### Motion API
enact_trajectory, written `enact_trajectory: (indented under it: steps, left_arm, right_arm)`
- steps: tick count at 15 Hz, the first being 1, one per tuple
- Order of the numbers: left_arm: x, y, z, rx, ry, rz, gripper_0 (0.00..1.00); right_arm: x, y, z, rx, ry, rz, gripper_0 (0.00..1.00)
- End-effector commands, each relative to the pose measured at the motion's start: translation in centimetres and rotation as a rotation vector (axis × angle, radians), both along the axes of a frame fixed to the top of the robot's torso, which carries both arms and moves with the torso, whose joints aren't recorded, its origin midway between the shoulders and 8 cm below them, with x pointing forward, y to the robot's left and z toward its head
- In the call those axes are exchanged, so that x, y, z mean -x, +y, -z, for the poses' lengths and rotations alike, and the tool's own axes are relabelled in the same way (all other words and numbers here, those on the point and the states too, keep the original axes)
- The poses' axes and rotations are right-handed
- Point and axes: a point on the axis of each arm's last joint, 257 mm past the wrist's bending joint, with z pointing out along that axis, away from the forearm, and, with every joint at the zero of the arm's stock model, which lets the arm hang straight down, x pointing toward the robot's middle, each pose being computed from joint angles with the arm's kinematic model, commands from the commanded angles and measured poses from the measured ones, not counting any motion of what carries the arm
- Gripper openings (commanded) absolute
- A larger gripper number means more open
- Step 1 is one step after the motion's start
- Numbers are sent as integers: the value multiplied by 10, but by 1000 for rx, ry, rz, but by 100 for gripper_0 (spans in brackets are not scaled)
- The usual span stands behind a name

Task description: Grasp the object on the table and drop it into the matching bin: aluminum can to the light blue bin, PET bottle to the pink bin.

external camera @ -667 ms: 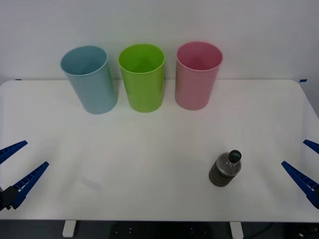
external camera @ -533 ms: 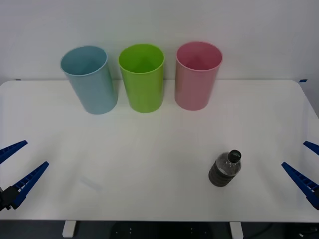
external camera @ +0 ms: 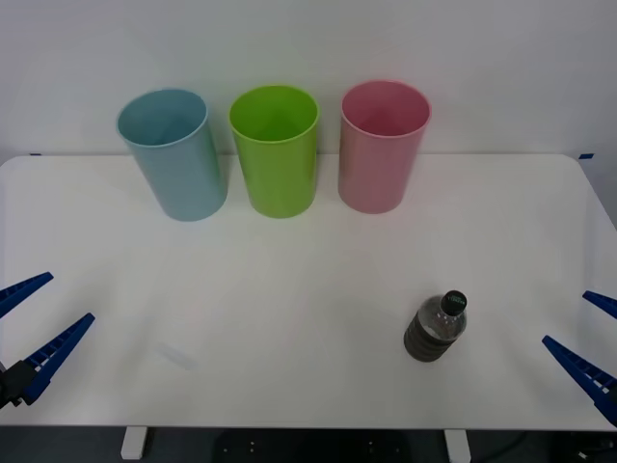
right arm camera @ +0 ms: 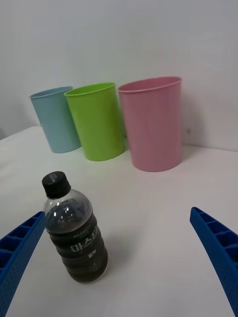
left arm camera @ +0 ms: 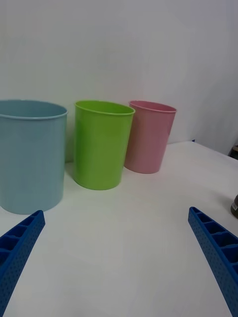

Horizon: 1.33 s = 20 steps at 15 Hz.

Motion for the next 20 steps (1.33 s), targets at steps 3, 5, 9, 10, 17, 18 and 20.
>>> enact_trajectory:
  steps: [3,5,9,10,17,18,20]
  left_arm:
    - [0,0,0,0,0,0,100]
    - [0,0,0,0,0,0,100]
    - [0,0,0,0,0,0,100]
    - [0,0,0,0,0,0,100]
    - [0,0,0,0,0,0,100]
    - [0,0,0,0,0,0,100]
    - [0,0,0,0,0,0,100]
  right_arm:
    - [9,9,14,47,7,-32,100]
    - [10,12,18,92,-25,-39,100]
    - [12,13,39,199,-64,-53,100]
    - [13,15,44,202,-54,-63,100]
    - [3,41,73,174,-14,-133,100]
    - [1,45,76,173,-13,-141,100]
    - [-5,53,81,172,-10,-160,100]
